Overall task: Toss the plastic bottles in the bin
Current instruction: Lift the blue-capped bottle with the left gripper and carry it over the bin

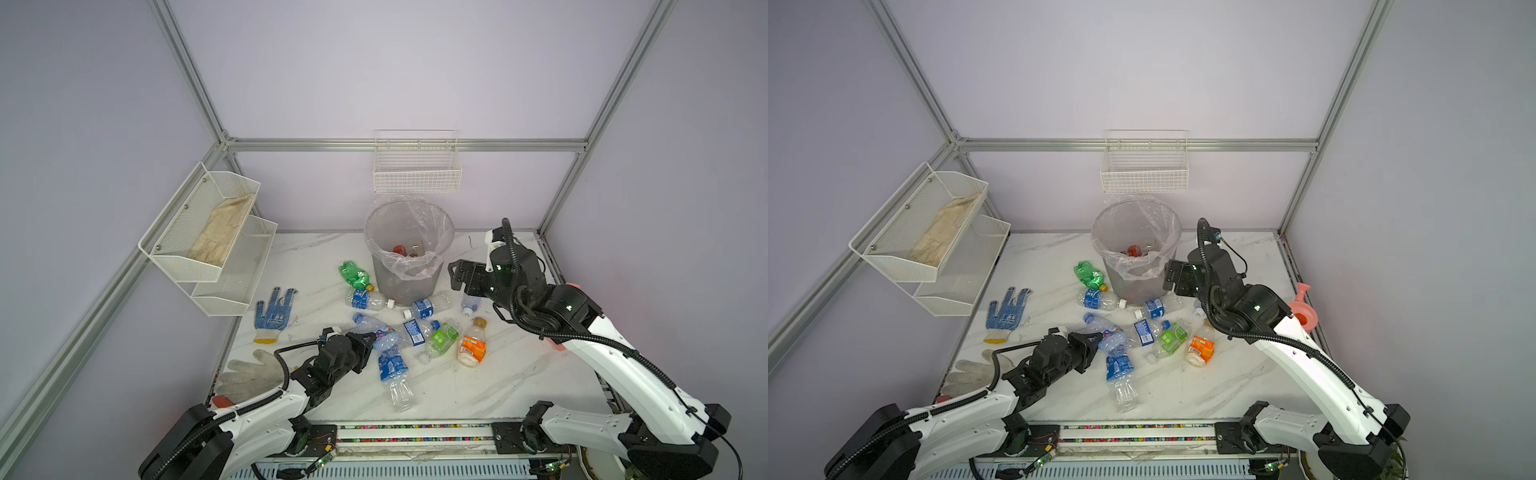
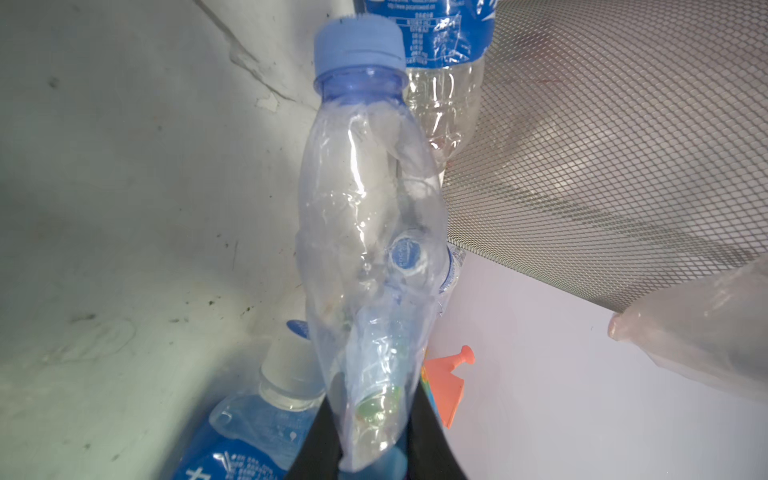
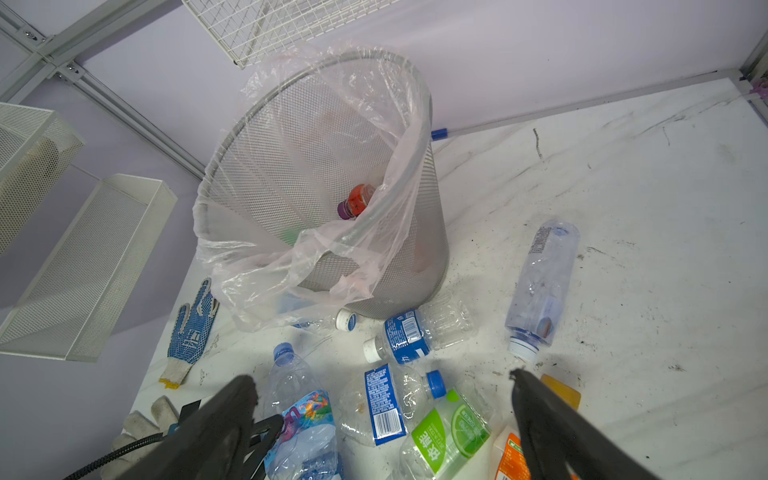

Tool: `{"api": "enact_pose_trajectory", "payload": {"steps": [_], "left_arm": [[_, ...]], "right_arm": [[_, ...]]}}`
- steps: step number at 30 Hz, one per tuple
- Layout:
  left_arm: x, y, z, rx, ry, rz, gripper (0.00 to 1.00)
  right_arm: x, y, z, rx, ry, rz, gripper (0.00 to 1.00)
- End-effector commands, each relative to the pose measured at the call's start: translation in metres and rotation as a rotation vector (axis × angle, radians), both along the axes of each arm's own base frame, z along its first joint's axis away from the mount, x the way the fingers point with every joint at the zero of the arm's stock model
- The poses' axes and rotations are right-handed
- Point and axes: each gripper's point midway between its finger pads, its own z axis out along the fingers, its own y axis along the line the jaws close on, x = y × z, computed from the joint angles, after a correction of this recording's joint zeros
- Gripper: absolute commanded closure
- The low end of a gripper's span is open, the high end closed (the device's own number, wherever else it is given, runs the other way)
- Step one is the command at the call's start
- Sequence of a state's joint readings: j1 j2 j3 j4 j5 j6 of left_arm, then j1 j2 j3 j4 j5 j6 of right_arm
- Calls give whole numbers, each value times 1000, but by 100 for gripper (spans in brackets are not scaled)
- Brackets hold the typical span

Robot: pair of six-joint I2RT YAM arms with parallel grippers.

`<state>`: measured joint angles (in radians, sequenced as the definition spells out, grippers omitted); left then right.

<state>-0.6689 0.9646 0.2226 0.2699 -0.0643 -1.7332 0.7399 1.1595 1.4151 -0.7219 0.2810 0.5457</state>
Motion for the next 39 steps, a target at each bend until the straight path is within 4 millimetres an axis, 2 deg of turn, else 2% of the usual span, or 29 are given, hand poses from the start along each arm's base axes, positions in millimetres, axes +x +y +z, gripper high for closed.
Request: {"api": "enact_pose_trajectory", "payload": {"steps": [1, 8, 14, 19, 24, 28, 35, 39], "left_arm": [[8, -6, 43, -5, -62, -14, 82], [0, 1, 85, 3, -122, -27, 82], [-5, 16, 117, 83, -177, -18, 82], [-7, 29, 147, 182, -238, -12, 82], [-7, 35, 188, 323, -326, -46, 82], [-10, 36, 203, 380, -365, -74, 82], [-14, 47, 272, 495, -515, -78, 82], [-13, 47, 320, 572, -615, -92, 82]], "right_arm": [[1, -4, 5, 11, -19, -23, 3], [-1, -6, 9, 24, -24, -26, 3], [-3, -8, 10, 35, -27, -30, 3], [-6, -8, 5, 35, -14, -24, 3], [-12, -11, -7, 26, 4, -16, 3], [-16, -13, -18, 22, 23, -10, 3], [-26, -19, -37, 27, 54, -10, 3], [-32, -22, -48, 40, 72, -13, 3]]}}
